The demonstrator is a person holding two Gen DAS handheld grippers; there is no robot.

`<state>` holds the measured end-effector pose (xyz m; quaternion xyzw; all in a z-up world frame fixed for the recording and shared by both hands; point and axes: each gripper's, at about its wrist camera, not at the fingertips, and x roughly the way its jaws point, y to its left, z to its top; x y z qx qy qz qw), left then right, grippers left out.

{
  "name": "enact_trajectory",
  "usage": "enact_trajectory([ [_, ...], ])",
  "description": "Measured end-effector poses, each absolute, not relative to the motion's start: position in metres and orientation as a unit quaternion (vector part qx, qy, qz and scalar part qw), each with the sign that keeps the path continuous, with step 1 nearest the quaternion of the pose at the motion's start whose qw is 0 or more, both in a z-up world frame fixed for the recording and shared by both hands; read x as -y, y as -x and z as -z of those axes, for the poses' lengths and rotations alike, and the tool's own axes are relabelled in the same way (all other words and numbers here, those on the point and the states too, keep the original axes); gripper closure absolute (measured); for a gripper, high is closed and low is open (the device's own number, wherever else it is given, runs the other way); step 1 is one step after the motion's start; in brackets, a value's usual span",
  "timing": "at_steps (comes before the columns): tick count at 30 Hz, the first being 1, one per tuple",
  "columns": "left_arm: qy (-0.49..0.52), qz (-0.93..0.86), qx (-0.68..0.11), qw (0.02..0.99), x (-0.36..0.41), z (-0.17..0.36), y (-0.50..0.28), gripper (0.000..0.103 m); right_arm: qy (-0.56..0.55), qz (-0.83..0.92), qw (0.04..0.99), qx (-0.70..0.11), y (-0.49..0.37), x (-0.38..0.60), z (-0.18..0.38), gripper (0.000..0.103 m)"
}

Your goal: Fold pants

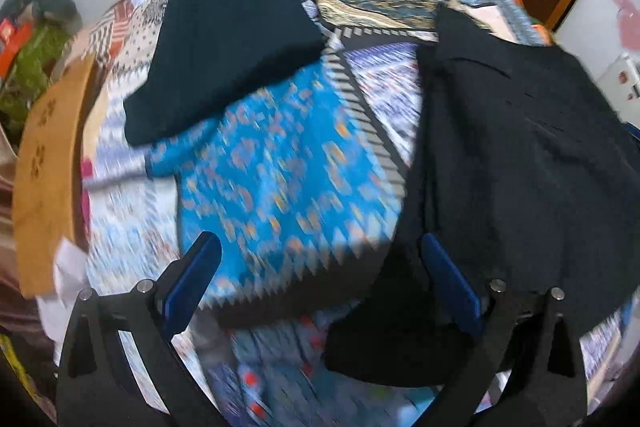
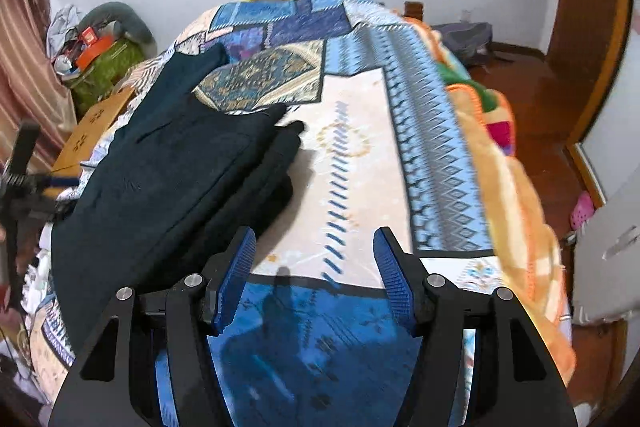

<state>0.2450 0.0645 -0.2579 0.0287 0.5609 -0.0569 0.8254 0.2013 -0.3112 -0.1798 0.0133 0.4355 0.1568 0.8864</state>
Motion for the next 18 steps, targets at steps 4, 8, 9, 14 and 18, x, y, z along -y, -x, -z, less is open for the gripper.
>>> enact_trajectory([
  [4,0.011,0.102,-0.564,0.819,-0.052,0.251,-0.211,0.002,-0.014,-0.173,0.891,-0.420,-0.189,0.310,0.163,0.045],
  [8,0.005,0.105,-0.532,0.840,-0.042,0.216,-0.198,0.004,-0.013,-0.211,0.886,-0.412,-0.179,0.295,0.155,0.045],
  [9,-0.001,0.097,-0.512,0.854,-0.038,0.199,-0.197,0.004,-0.012,-0.227,0.885,-0.407,-0.176,0.289,0.152,0.045],
  [14,-0.031,0.081,-0.422,0.903,-0.007,0.152,-0.203,0.013,-0.011,-0.277,0.883,-0.379,-0.173,0.264,0.151,0.047],
  [18,-0.041,0.131,-0.434,0.890,0.026,0.156,-0.217,0.047,-0.004,-0.299,0.871,-0.390,-0.181,0.244,0.159,0.063],
])
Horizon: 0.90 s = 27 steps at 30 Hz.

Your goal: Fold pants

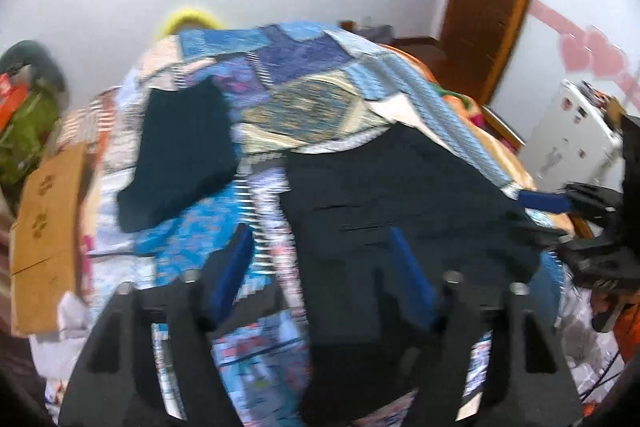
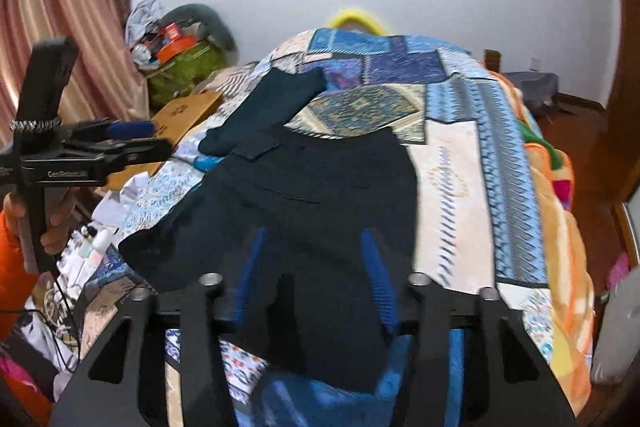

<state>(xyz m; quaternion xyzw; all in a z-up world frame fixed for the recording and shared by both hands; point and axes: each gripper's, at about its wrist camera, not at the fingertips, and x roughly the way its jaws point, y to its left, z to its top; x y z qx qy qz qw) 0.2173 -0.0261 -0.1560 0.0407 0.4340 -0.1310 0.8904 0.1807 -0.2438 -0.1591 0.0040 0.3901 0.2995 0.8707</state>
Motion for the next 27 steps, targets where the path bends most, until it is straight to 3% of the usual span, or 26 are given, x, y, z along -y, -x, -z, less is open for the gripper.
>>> enact_trajectory([
  [3,-0.058,0.156,-0.461,0.872,0.046,0.180,-0.225,0.067,0.012,-0.302,0.859,-0.413,-0.188,0.233,0.175,0.063],
  [8,-0.081,0.144,-0.500,0.850,0.046,0.229,-0.222,0.066,0.013,-0.301,0.842,-0.448,-0.187,0.240,0.202,0.067],
  [18,-0.083,0.121,-0.492,0.858,-0.004,0.221,-0.183,0.064,0.016,-0.246,0.860,-0.447,-0.161,0.288,0.192,0.067],
  [23,-0.101,0.059,-0.486,0.866,-0.021,0.215,-0.191,0.065,0.011,-0.212,0.870,-0.444,-0.171,0.308,0.180,0.065],
  [27,-0.057,0.059,-0.476,0.875,-0.030,0.196,-0.213,0.064,0.000,-0.217,0.875,-0.433,-0.190,0.306,0.169,0.064],
])
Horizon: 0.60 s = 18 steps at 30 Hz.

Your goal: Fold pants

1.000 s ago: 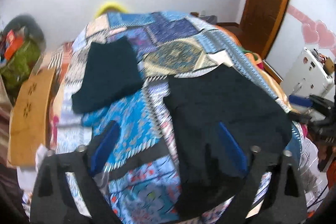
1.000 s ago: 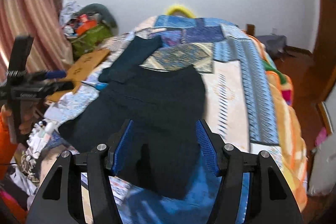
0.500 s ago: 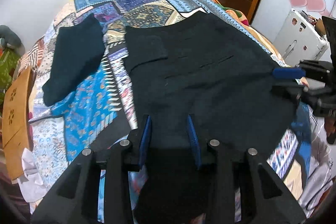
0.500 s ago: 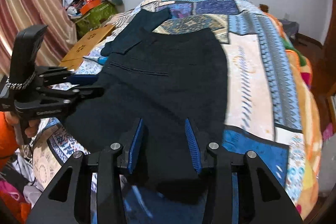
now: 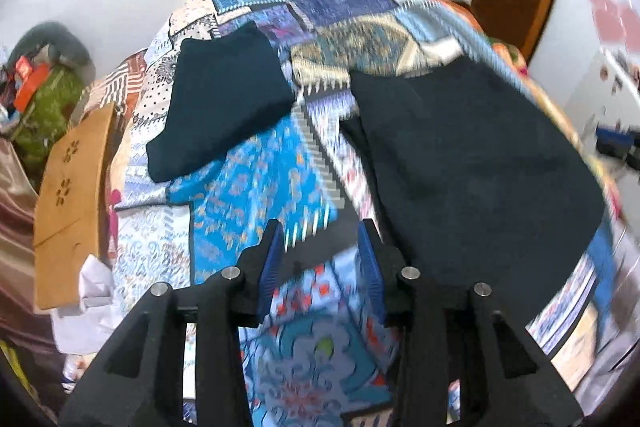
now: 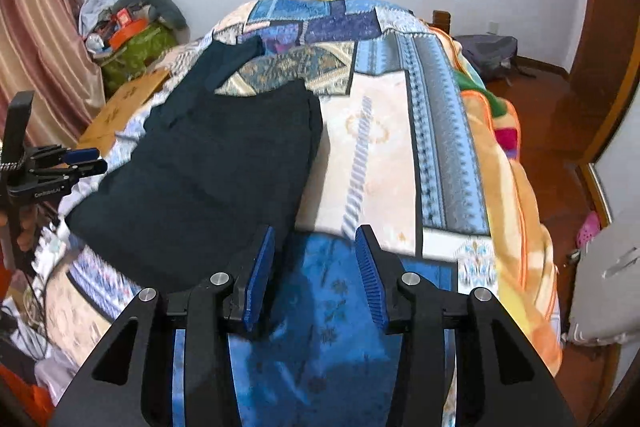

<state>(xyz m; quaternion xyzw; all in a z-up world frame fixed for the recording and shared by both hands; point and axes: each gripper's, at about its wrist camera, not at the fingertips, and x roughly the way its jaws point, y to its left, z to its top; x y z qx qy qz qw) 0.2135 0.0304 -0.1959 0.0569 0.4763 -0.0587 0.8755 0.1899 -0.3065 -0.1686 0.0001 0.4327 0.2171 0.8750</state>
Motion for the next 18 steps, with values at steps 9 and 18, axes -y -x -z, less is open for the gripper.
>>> enact_trajectory([
  [9,-0.044,0.101,-0.467,0.877,0.004,0.193,-0.288,0.052,-0.008,-0.253,0.857,-0.449,-0.263,0.267,0.189,0.064],
  [18,-0.046,0.093,-0.484,0.869,0.015,0.226,-0.327,0.040,0.016,-0.270,0.845,-0.461,-0.299,0.247,0.217,0.072],
])
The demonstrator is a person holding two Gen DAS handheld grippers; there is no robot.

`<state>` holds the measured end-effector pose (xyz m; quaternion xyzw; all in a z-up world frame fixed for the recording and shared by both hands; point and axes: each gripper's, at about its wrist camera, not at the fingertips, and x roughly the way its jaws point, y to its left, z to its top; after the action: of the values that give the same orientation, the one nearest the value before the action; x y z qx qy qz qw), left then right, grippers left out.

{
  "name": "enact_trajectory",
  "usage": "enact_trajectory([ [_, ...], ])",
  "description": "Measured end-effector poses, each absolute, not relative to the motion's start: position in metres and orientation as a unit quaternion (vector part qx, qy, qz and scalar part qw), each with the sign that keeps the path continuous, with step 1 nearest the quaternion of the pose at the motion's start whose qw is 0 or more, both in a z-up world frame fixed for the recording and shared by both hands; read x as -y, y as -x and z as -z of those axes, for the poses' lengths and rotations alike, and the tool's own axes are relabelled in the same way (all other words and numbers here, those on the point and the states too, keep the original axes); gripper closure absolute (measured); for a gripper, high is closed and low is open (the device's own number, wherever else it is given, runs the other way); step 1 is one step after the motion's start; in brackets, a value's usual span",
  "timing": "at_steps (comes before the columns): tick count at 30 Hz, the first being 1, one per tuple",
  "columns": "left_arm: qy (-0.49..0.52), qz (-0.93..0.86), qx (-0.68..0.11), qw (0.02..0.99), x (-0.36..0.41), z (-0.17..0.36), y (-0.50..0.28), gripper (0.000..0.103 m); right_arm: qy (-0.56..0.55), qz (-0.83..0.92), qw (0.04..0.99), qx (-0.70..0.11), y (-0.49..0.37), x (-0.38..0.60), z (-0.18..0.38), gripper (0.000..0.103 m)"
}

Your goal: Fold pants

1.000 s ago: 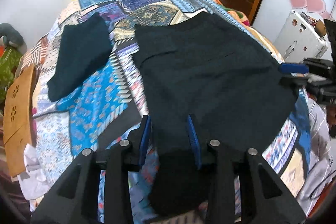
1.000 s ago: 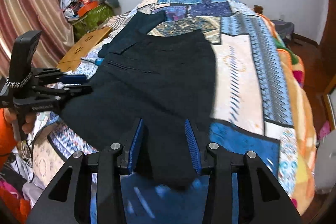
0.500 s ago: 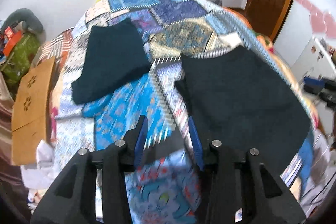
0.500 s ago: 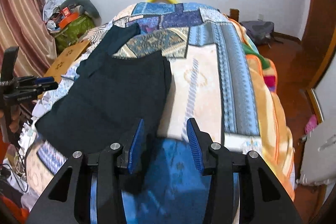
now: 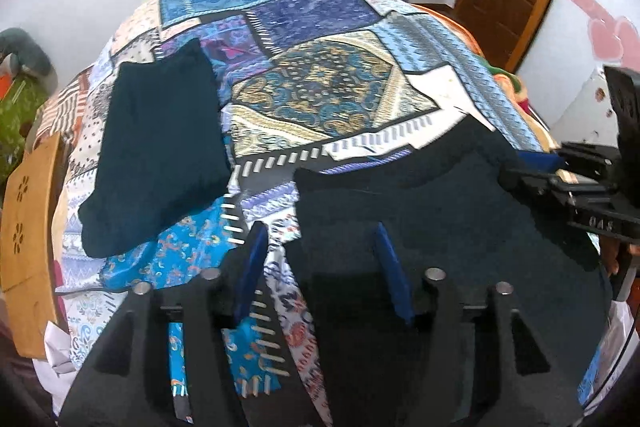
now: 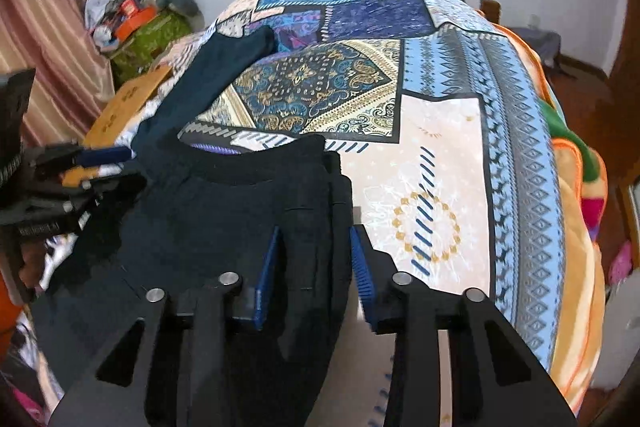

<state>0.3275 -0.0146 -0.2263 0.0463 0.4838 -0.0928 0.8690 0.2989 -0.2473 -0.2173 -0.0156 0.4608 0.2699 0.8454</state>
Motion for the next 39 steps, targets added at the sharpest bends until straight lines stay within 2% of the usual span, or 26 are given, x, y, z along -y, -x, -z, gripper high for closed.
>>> enact_trajectory([
  [2,-0.048,0.079,-0.478,0.874,0.011,0.228,-0.329,0.036,0.012,-0.273,0.847,-0.457,-0.299,0.250,0.221,0.073],
  [7,-0.035,0.067,-0.485,0.871,0.007,0.231,-0.335,0.036,-0.009,-0.264,0.845,-0.464,-0.302,0.255,0.223,0.075],
  [12,-0.036,0.071,-0.489,0.869,0.004,0.217,-0.322,0.037,-0.007,-0.255,0.850,-0.461,-0.290,0.264,0.201,0.075],
  [14,-0.031,0.074,-0.486,0.870,0.000,0.209,-0.312,0.036,-0.006,-0.255,0.851,-0.460,-0.283,0.270,0.191,0.071],
  [16,-0.016,0.082,-0.489,0.868,-0.005,0.203,-0.302,0.034,-0.011,-0.254,0.852,-0.458,-0.274,0.276,0.184,0.056],
  [18,0.004,0.088,-0.493,0.866,-0.009,0.200,-0.293,0.029,-0.019,-0.256,0.853,-0.455,-0.264,0.283,0.180,0.051],
  [20,0.025,0.096,-0.501,0.860,-0.013,0.201,-0.286,0.026,-0.020,-0.258,0.849,-0.460,-0.255,0.285,0.181,0.050],
  [24,0.053,0.122,-0.528,0.839,-0.011,0.216,-0.274,0.025,-0.032,-0.263,0.837,-0.479,-0.243,0.287,0.195,0.045],
  [28,0.078,0.130,-0.557,0.817,-0.008,0.241,-0.275,0.025,-0.047,-0.263,0.820,-0.506,-0.237,0.284,0.215,0.045],
  [30,0.106,0.136,-0.574,0.800,-0.009,0.252,-0.281,0.021,-0.065,-0.268,0.809,-0.519,-0.238,0.285,0.223,0.038],
  [33,0.095,0.136,-0.586,0.793,-0.002,0.257,-0.288,0.015,-0.083,-0.280,0.791,-0.538,-0.245,0.284,0.229,0.038],
  [39,0.060,0.182,-0.608,0.770,0.027,0.257,-0.305,0.015,-0.086,-0.324,0.764,-0.551,-0.258,0.266,0.236,0.038],
])
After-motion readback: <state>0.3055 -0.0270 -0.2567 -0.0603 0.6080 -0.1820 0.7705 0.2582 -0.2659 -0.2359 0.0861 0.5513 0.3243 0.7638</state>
